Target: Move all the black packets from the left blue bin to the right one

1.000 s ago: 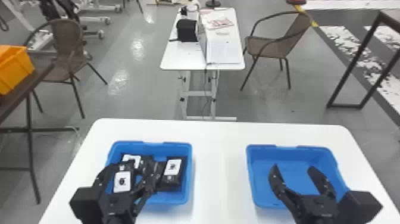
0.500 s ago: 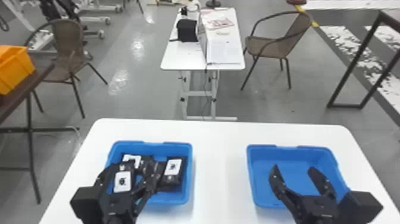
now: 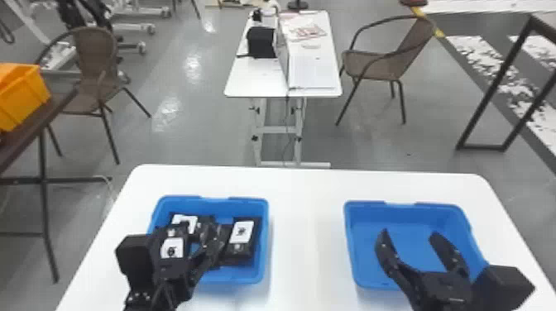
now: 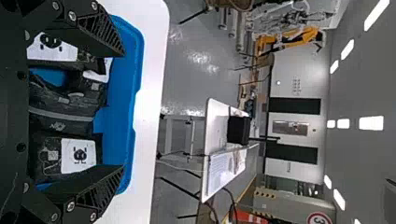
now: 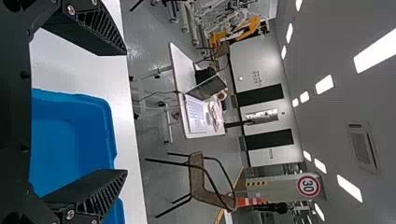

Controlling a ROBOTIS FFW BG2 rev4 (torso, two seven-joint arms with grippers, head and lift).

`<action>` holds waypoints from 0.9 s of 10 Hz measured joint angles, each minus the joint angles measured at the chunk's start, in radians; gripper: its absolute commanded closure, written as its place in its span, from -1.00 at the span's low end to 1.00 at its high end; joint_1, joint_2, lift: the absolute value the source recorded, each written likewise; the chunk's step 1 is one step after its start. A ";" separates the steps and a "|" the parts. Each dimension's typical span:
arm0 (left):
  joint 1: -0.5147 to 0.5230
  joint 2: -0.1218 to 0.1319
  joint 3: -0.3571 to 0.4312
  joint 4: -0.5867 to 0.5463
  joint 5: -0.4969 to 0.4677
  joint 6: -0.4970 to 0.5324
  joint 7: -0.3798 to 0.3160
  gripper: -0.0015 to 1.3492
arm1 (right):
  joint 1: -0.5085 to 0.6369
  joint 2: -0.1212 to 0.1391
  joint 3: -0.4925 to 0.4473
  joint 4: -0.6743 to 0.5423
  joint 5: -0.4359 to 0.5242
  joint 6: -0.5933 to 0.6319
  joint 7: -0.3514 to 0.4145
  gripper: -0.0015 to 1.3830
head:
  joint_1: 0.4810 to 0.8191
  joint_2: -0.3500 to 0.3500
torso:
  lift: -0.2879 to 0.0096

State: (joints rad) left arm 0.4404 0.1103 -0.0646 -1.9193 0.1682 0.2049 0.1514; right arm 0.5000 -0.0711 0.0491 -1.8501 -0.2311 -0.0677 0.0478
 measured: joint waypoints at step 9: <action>-0.356 -0.052 0.063 0.295 -0.044 0.518 -0.056 -0.72 | -0.030 -0.003 0.002 0.027 -0.030 0.003 0.024 -0.83 | 0.27 0.18 | 0.94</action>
State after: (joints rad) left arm 0.0841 0.0584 -0.0019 -1.6242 0.1240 0.7231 0.0951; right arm 0.4700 -0.0737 0.0509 -1.8232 -0.2611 -0.0644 0.0722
